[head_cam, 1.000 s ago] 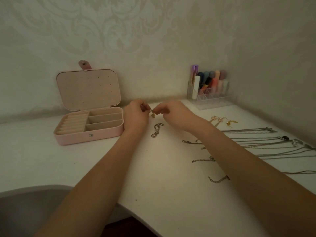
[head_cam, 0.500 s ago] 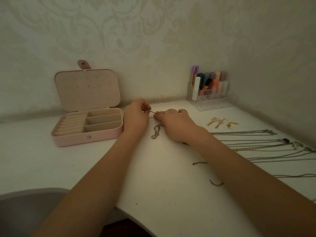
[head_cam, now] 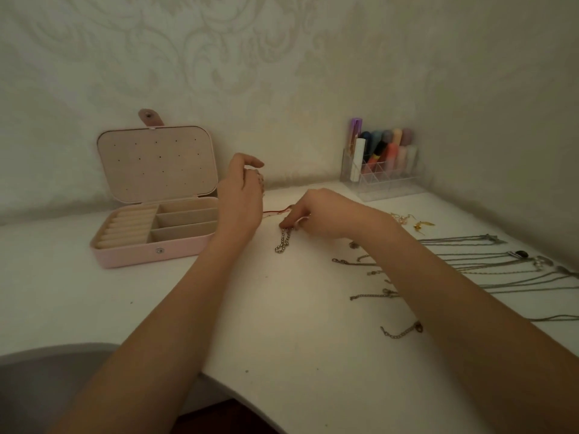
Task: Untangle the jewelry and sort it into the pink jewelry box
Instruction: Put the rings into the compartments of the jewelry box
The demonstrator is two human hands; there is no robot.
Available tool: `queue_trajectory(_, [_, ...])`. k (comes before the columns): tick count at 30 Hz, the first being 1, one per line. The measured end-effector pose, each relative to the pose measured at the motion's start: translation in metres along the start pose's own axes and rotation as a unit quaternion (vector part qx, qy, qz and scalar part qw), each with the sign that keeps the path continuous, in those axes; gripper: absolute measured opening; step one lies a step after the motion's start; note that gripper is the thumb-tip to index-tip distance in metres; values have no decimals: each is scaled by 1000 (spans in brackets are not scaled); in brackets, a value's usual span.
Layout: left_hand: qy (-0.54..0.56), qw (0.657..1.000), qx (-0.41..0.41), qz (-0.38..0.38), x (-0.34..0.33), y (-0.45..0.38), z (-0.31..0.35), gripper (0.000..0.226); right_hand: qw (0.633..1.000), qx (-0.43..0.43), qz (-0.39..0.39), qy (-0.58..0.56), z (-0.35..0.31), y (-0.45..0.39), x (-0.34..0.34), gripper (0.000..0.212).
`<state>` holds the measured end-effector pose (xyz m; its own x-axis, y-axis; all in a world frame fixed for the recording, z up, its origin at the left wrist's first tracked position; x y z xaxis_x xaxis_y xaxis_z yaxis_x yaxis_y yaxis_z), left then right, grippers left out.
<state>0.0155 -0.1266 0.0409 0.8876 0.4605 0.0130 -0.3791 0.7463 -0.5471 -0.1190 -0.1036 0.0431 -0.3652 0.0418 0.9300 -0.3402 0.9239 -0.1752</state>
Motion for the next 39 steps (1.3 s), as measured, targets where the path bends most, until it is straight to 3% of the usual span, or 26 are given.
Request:
queue_trajectory(3, [53,993,100,-16,-1,0,-4,29,990,2,-49,135,2,0,-3,60])
queue_trajectory(5, [75,987,139,-37,-4,0,-4,29,985,12,-53,164,1,0,-2,67])
queue_trajectory(9, [78,984,152,-59,-5,0,-6,25,989,52,-95,101,-5,6,3,74])
queue_trajectory(12, [92,982,160,-49,-3,0,-5,26,973,49,-150,171,-1,13,-6,78])
queue_trajectory(15, [111,978,171,-46,-3,1,-4,22,979,34,-106,171,5,9,-13,81])
queue_trajectory(17, [131,971,186,-73,-5,2,-3,18,998,13,-15,51,3,3,-1,71])
queue_trajectory(19, [180,952,214,-127,-12,5,-3,14,986,-32,72,-149,4,0,18,47])
queue_trajectory(22, [235,920,236,-207,-17,10,3,14,937,-71,56,-339,2,2,22,27])
queue_trajectory(26, [252,906,230,-250,-15,13,10,15,895,-88,30,-436,4,2,17,40])
queue_trajectory(31, [166,933,200,-249,-9,18,10,29,922,-99,25,-374,12,5,22,17])
queue_trajectory(35, [79,957,163,-228,1,19,13,20,910,-165,-80,-372,14,14,22,11])
queue_trajectory(39, [-44,948,100,-298,2,32,17,18,949,-196,-182,-168,10,22,8,24])
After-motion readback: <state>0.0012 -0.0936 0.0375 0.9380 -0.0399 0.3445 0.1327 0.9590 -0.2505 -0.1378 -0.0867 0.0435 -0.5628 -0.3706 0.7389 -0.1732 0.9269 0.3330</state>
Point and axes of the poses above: each hand's wrist, its own y-axis away from the middle knuckle, its own x-axis out of the back of the hand, z = x × y, the point moved 5 cm from there along -y, towards the middle knuckle, and after that the axes turned 10 degrees about z, right-handed, at the moved point
